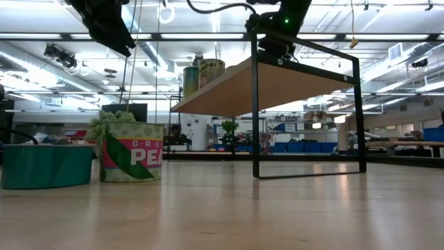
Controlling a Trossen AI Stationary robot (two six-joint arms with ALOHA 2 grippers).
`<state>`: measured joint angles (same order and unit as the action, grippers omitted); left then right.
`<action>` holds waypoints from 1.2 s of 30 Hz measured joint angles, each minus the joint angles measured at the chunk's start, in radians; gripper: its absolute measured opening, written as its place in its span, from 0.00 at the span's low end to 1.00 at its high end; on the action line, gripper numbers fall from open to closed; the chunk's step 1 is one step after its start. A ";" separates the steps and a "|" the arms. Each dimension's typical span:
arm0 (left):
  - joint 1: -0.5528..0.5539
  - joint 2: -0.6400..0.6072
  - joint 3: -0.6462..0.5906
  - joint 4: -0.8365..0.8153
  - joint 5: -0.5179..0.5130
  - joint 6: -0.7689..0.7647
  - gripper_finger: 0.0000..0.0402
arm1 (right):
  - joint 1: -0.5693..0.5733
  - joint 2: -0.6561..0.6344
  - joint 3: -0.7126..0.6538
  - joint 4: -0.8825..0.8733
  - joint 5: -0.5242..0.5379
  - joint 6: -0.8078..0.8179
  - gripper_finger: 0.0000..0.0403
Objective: Pick and place cans onto a shelf
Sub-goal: Adjust the canned mix vegetables on the shelf to align with the other cans, then put the canned diced tomatoes on the shelf
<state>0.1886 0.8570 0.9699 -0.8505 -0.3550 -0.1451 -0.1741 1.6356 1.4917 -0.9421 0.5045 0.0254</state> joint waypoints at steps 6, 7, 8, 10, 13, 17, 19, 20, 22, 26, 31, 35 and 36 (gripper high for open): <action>0.000 0.000 0.000 0.000 0.000 0.000 0.94 | -0.012 0.000 0.000 -0.001 -0.015 -0.007 0.86; 0.000 0.000 0.000 0.000 0.000 -0.001 0.94 | -0.012 0.000 0.000 -0.002 -0.025 -0.010 0.86; 0.000 0.000 0.000 0.000 0.000 -0.003 0.94 | -0.012 -0.002 0.000 -0.004 -0.032 -0.011 0.86; 0.000 0.000 0.000 0.000 0.003 -0.009 0.94 | -0.006 -0.007 0.001 -0.011 -0.040 -0.013 0.86; 0.000 0.000 0.000 -0.001 0.073 -0.024 0.94 | 0.003 -0.013 0.023 -0.061 -0.046 -0.002 0.86; -0.004 0.000 0.000 -0.028 0.269 -0.053 0.94 | 0.011 -0.019 0.078 -0.148 -0.044 0.025 0.86; -0.013 0.000 0.000 -0.055 0.320 -0.060 0.94 | 0.014 -0.023 0.113 -0.197 -0.034 0.051 0.86; -0.019 0.000 0.000 -0.070 0.323 -0.067 0.94 | 0.015 -0.027 0.124 -0.226 -0.034 0.067 0.86; -0.031 0.000 0.000 -0.081 0.323 -0.072 0.94 | 0.022 -0.040 0.139 -0.260 -0.035 0.120 0.86; -0.046 0.000 0.000 -0.076 0.318 -0.089 0.94 | 0.057 -0.091 0.141 -0.334 -0.041 0.261 0.86; -0.053 0.002 0.000 -0.053 0.307 -0.123 0.94 | 0.145 -0.162 0.140 -0.400 -0.016 0.431 0.86; -0.053 0.002 0.000 -0.020 0.276 -0.136 0.94 | 0.233 -0.220 0.140 -0.439 0.034 0.572 0.86; -0.053 0.002 0.000 -0.007 0.266 -0.144 0.94 | 0.254 -0.231 0.140 -0.448 0.043 0.603 0.86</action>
<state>0.1356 0.8593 0.9699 -0.8580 -0.0889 -0.2892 0.0801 1.4045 1.6321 -1.3904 0.5478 0.6281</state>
